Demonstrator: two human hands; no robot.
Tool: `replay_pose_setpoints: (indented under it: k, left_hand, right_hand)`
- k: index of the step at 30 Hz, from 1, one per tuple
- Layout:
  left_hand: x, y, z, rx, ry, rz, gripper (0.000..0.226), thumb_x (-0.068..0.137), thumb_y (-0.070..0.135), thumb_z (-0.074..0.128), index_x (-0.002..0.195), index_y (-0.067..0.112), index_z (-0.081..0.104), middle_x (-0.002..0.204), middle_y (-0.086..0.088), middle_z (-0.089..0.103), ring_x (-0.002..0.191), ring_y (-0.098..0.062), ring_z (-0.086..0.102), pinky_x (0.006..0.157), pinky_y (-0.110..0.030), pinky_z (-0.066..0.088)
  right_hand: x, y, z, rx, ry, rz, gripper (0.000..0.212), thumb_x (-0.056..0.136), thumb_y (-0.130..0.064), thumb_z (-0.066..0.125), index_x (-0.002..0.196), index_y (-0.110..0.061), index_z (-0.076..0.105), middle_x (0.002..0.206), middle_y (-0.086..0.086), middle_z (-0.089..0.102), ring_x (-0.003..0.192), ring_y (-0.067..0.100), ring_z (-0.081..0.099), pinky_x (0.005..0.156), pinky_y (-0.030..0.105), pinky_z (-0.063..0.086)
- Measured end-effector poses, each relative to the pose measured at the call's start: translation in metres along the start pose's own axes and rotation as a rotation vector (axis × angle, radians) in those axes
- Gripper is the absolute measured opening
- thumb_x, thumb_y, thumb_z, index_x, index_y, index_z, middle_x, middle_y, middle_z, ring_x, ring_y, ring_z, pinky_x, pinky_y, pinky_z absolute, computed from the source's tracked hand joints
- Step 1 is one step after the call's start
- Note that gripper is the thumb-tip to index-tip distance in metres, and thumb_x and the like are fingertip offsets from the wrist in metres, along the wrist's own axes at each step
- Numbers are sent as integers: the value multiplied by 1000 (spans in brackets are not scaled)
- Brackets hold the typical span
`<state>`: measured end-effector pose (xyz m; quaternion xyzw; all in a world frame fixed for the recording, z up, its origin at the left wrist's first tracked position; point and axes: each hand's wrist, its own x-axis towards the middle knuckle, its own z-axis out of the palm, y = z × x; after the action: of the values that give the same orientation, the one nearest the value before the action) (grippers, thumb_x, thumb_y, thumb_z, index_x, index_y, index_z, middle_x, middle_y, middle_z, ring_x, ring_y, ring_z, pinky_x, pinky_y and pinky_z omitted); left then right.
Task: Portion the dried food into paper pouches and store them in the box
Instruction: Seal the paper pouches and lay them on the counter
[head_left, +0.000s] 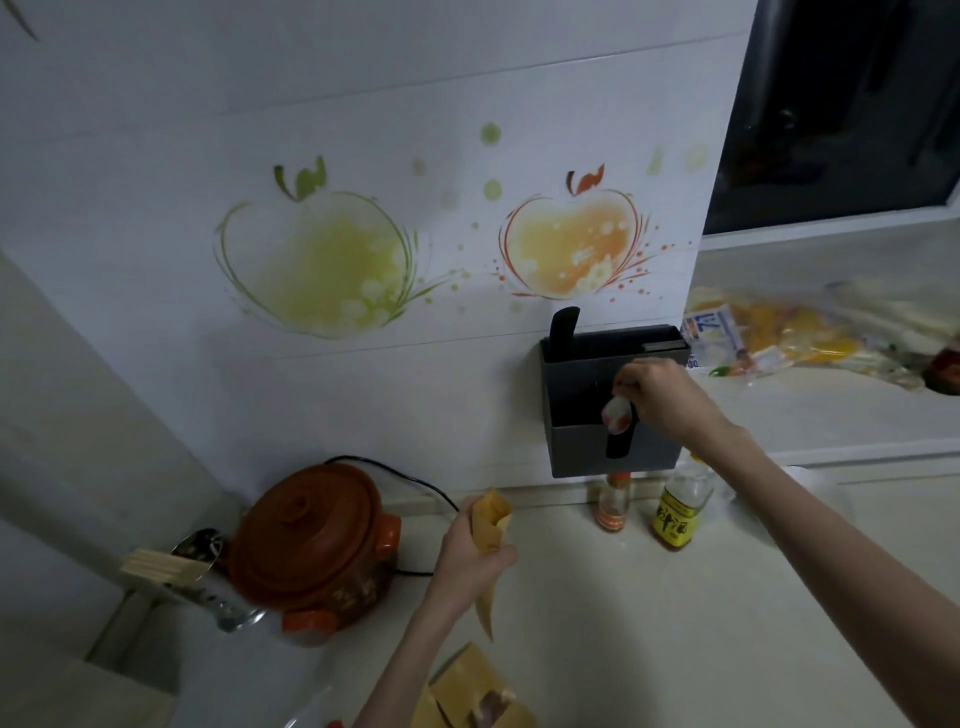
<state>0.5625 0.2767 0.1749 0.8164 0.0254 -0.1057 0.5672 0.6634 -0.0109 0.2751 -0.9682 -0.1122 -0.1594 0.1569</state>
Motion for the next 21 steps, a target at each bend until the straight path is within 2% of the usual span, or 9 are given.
replay_pose_setpoints:
  k: [6,10,12,15,18,21]
  left_hand:
    - [11,7,15,16,-21,61,35,55,24,68,82,42,56,70,10,54,61,-2,53,56,-15,46]
    - [18,13,16,24,-34,107,34,57,22,68,85,35,54,68,12,51,60,-2,50,56,-15,43]
    - [20,16,15,21,-30,114,34,58,19,68,86,33,54,69,12,50,61,-3,50,55,-14,42]
    - [23,22,12,16,-36,113,35,59,20,66,89,33,54,69,12,49,59,1,49,55,-11,43]
    - [24,29,11,11,-60,123,35,62,17,66,93,30,55,71,8,50,60,-1,50,55,-12,43]
    - [24,32,10,12,-64,137,34,64,13,66,93,29,54,73,6,50,63,-4,50,57,-14,43]
  right_hand:
    - [6,1,12,-92,-151,-33,12,89,-19,61,95,-14,70,99,5,68,91,24,63,72,33,49]
    - [8,4,17,-114,-244,-5,12,87,-23,63,94,-16,70,97,5,70,90,24,66,66,26,40]
    - [9,4,17,-120,-270,14,14,87,-24,62,95,-16,70,99,8,69,92,26,66,68,28,43]
    - [12,3,15,-151,-259,43,19,88,-22,58,101,-13,68,103,12,67,95,32,64,74,36,49]
    - [9,2,15,-177,-185,84,21,86,-14,53,106,-8,57,100,16,65,92,38,62,67,38,43]
    - [3,0,20,-188,-126,77,23,86,-11,52,109,-10,48,95,14,65,84,37,61,60,37,37]
